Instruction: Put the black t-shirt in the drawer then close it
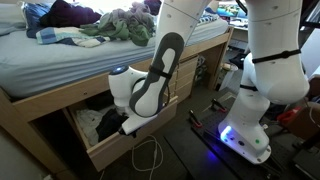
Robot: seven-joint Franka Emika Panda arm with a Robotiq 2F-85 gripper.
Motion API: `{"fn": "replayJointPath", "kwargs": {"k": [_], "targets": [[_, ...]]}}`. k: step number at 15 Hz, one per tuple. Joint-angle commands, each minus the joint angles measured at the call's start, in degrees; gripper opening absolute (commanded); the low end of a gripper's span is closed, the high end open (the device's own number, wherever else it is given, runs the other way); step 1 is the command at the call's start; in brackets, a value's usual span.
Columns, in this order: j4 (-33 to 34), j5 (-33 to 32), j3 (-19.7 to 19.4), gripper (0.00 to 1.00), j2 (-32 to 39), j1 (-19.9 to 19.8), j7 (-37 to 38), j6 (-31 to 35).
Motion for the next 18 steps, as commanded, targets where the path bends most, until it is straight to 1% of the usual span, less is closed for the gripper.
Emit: {"fn": "replayJointPath", "kwargs": {"k": [1,4,7,11,14,18], "targets": [[-0.5,-6.0,-6.3,0.0,1.8,5.2,5.6,4.3],[0.4,-10.5,-12.5,0.0,3.5,10.7,10.5,5.1],[1.4,-13.7,-17.3,0.0,5.0,15.5,14.9,4.6],[2.5,-16.0,-21.5,0.0,6.8,20.6,19.7,4.2],[3.6,-18.2,-25.4,0.0,8.3,24.7,23.6,4.2],[5.6,-21.0,-29.9,0.0,10.0,28.3,26.3,3.8]]}}
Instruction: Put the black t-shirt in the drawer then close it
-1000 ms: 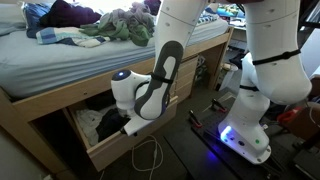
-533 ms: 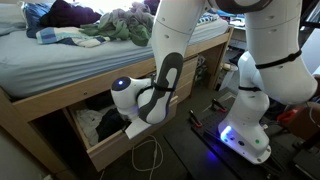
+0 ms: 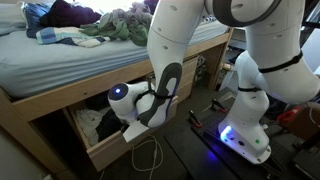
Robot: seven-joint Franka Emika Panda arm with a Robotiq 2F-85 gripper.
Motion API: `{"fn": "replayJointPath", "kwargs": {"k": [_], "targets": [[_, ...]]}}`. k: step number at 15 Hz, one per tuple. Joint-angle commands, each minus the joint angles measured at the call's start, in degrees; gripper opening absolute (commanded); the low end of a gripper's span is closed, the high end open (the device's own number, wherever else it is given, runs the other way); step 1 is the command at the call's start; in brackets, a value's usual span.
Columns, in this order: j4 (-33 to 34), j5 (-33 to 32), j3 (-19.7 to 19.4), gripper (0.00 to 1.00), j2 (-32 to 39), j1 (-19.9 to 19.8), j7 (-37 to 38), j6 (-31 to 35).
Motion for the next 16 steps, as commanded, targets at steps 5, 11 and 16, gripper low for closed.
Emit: {"fn": "replayJointPath", "kwargs": {"k": [5,11,16], "targets": [[2.9,-2.5,-4.6,0.0,2.4,4.0,2.9,-0.2],[1.4,-1.5,-2.9,0.01,1.5,3.0,1.4,-0.3],[2.5,-2.7,-4.9,0.0,3.7,3.7,3.1,2.7]]}}
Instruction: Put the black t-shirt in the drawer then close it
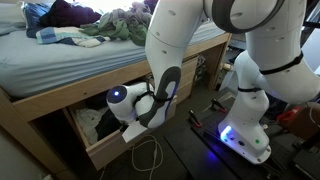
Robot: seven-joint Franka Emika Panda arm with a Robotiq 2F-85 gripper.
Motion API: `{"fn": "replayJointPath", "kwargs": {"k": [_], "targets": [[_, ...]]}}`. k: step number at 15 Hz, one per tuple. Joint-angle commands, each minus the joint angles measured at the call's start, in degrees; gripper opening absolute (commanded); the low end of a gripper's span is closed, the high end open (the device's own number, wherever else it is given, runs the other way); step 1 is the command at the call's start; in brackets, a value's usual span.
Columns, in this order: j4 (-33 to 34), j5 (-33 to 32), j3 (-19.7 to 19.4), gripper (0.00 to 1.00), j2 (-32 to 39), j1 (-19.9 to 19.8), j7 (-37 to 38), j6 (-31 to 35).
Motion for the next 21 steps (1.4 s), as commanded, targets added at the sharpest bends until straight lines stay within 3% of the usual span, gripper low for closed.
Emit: {"fn": "replayJointPath", "kwargs": {"k": [1,4,7,12,21], "targets": [[1.8,-1.5,-2.1,0.0,2.9,0.6,2.0,3.8],[2.6,-1.3,-4.5,0.0,5.3,2.2,2.3,7.5],[3.4,0.0,-9.3,0.0,8.0,5.9,2.1,11.6],[6.2,6.6,-14.5,0.0,14.2,9.5,-0.9,16.4],[14.0,20.2,-18.9,0.0,23.7,12.9,-7.0,15.3]]}}
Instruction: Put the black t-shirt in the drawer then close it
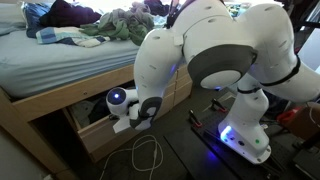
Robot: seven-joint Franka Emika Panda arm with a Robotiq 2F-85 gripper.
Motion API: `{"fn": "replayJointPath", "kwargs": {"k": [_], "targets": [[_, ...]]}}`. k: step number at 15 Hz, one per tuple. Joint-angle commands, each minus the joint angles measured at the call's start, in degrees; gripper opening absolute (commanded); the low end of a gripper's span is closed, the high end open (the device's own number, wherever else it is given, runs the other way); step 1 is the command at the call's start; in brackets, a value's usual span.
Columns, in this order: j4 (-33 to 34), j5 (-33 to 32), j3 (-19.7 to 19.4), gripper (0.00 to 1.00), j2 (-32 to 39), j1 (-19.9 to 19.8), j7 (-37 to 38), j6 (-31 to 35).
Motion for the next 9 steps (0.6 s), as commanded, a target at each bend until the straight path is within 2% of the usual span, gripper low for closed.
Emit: {"fn": "replayJointPath", "kwargs": {"k": [1,9], "targets": [[4.4,4.5,-1.8,0.0,5.3,1.4,-2.1,-0.1],[10.3,9.1,-2.6,0.0,11.1,1.7,-3.4,-1.1]]}}
